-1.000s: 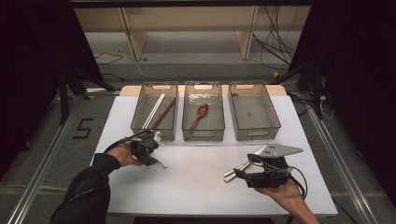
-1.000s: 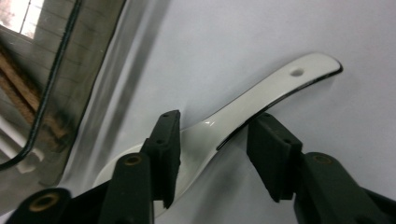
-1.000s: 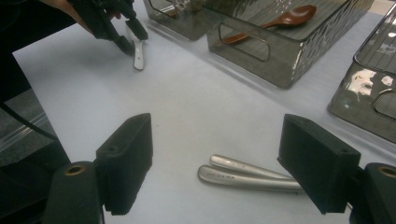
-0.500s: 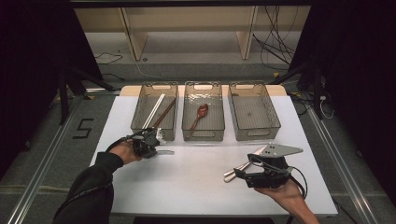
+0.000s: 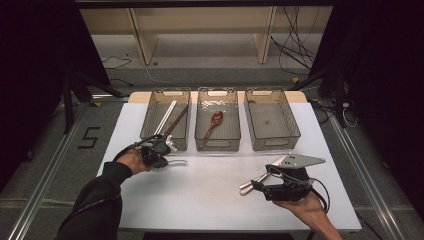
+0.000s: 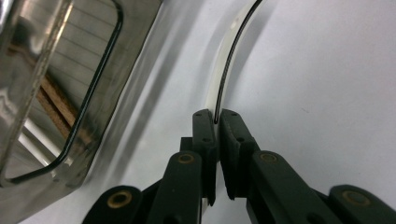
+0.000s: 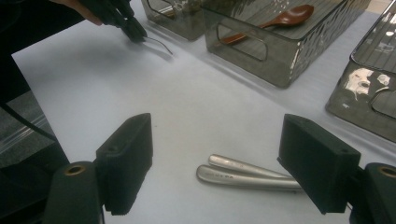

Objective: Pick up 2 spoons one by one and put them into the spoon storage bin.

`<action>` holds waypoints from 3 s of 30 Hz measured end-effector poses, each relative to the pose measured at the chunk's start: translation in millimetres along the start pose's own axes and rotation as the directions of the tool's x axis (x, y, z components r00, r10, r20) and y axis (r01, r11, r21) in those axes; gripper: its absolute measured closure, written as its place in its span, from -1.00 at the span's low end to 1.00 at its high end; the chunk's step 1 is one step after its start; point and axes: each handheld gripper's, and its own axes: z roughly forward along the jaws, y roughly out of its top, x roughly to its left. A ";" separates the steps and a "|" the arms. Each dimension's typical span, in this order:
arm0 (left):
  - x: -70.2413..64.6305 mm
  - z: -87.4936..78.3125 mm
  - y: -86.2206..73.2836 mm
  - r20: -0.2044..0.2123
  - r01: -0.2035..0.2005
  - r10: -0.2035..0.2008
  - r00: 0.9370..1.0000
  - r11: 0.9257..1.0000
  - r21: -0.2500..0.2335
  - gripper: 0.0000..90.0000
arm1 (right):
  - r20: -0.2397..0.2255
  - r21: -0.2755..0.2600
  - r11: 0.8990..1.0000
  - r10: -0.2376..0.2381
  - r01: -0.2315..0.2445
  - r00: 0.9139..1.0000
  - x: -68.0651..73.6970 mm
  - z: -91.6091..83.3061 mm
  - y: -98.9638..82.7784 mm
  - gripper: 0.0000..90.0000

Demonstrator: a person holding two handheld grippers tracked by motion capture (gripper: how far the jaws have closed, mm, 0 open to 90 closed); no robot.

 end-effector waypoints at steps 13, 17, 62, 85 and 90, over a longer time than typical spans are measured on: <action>2.8 -13.2 -1.5 0.079 0.108 -0.103 0.992 0.992 -0.060 0.89 | 0.000 -0.006 1.000 -0.003 0.003 1.000 0.7 -0.7 0.2 -0.40; 2.5 -20.2 0.0 0.101 0.143 -0.133 0.986 0.984 -0.104 0.89 | 0.001 -0.007 1.000 -0.002 0.002 1.000 0.6 -0.7 0.2 -0.40; -9.2 -67.6 65.4 0.214 0.314 -0.249 0.945 0.876 -0.367 0.89 | 0.001 -0.023 1.000 0.011 -0.011 1.000 0.0 -2.8 0.8 -0.41; -1.1 -65.6 108.5 0.245 0.348 -0.266 0.932 0.844 -0.408 0.89 | -0.003 -0.021 1.000 0.010 -0.010 1.000 0.4 -2.1 0.6 -0.41; 0.5 -65.5 119.9 0.249 0.348 -0.264 0.932 0.841 -0.413 0.89 | -0.004 -0.022 1.000 0.011 -0.011 1.000 0.4 -2.1 0.7 -0.41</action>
